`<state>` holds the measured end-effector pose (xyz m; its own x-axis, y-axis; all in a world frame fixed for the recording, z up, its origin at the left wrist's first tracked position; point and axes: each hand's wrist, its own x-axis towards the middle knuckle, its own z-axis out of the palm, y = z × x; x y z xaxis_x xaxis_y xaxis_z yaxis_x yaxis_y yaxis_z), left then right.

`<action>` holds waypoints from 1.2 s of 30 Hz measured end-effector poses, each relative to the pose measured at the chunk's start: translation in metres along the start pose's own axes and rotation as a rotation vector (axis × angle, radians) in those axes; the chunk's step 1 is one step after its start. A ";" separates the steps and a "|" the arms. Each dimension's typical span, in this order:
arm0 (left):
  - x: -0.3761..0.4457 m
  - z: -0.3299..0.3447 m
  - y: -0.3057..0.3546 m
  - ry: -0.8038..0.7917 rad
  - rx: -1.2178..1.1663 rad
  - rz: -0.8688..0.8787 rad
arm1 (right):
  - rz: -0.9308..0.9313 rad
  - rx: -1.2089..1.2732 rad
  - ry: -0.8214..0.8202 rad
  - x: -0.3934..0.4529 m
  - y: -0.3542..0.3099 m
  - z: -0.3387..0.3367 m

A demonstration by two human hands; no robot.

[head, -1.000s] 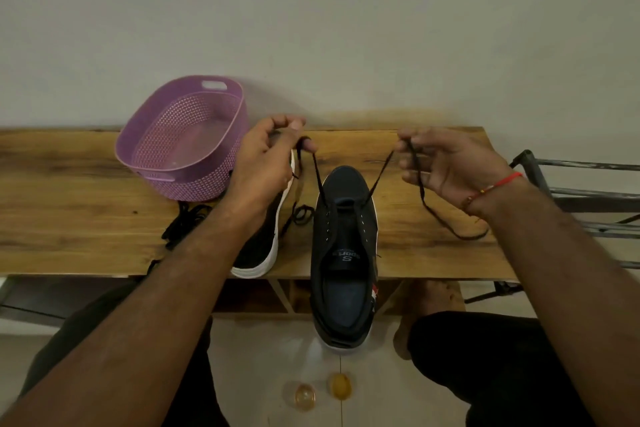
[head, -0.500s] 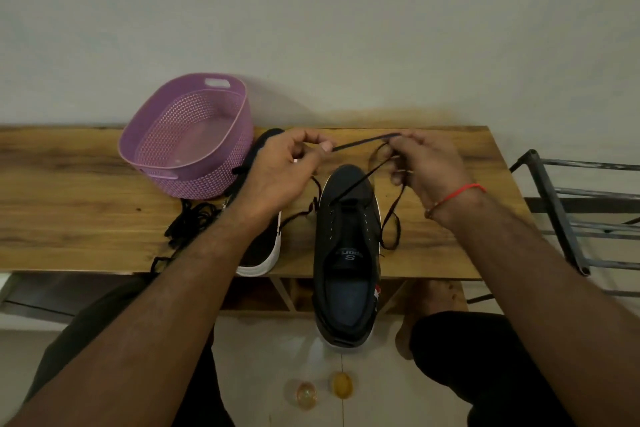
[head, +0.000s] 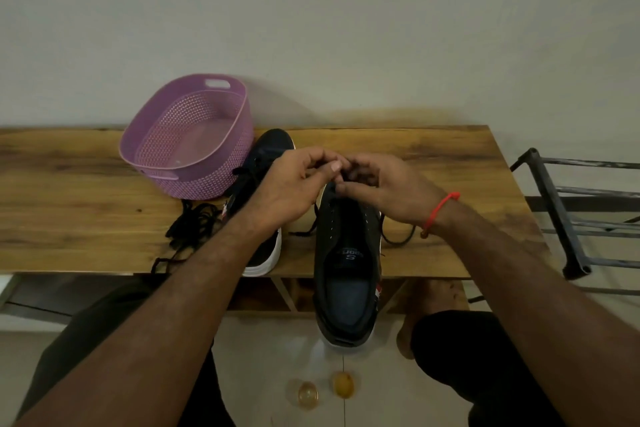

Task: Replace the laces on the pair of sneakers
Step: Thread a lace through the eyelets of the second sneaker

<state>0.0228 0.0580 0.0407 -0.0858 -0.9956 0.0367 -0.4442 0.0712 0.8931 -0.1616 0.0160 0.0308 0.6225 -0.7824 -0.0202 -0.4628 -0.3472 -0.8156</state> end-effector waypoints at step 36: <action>-0.005 0.032 0.005 0.070 -0.190 -0.185 | 0.394 0.530 0.417 0.002 -0.010 -0.011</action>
<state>-0.0077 0.0651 0.0299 0.0464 -0.9929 -0.1097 -0.2711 -0.1182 0.9553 -0.1625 0.0119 0.0458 0.1372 -0.9629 -0.2324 -0.1723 0.2079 -0.9629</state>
